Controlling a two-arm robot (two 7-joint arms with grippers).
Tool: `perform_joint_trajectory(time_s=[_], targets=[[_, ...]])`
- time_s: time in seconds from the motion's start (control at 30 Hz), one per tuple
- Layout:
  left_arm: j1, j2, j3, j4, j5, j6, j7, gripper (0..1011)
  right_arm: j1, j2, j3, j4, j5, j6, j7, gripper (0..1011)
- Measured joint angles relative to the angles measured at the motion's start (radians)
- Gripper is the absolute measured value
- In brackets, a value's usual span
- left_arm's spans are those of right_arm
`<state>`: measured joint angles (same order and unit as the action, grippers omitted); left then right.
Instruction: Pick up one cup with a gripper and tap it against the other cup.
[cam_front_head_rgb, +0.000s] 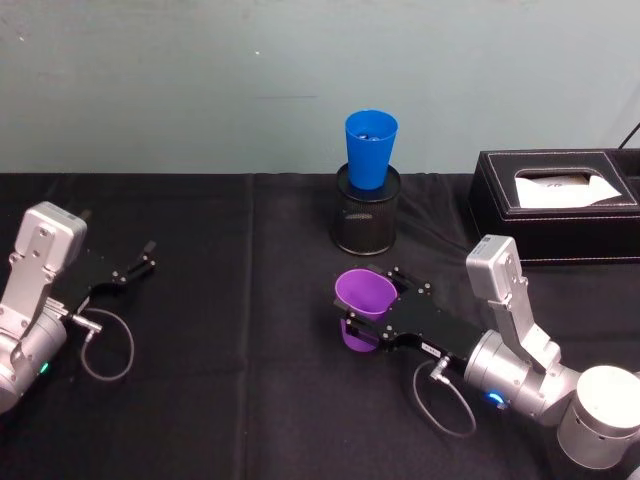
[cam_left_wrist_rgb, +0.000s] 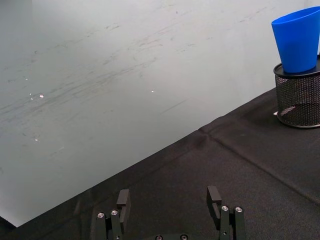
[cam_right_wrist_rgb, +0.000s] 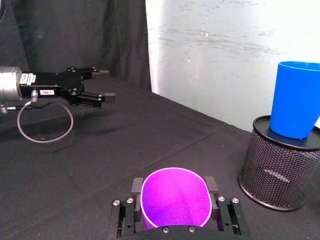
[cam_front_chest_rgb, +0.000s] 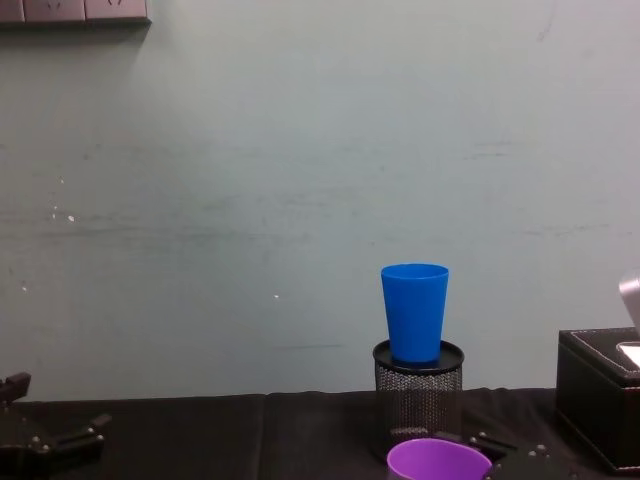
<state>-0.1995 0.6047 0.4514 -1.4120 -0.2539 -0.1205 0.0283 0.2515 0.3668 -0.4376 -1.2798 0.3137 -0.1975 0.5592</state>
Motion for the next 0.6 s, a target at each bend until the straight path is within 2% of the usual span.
perform_joint_trajectory(time_s=[0.6], targets=[[0.0, 0.0, 0.0, 0.0, 0.0, 0.0, 0.0, 1000, -0.005, 0.0, -0.002, -0.002, 0.0, 0.001, 0.001, 747]])
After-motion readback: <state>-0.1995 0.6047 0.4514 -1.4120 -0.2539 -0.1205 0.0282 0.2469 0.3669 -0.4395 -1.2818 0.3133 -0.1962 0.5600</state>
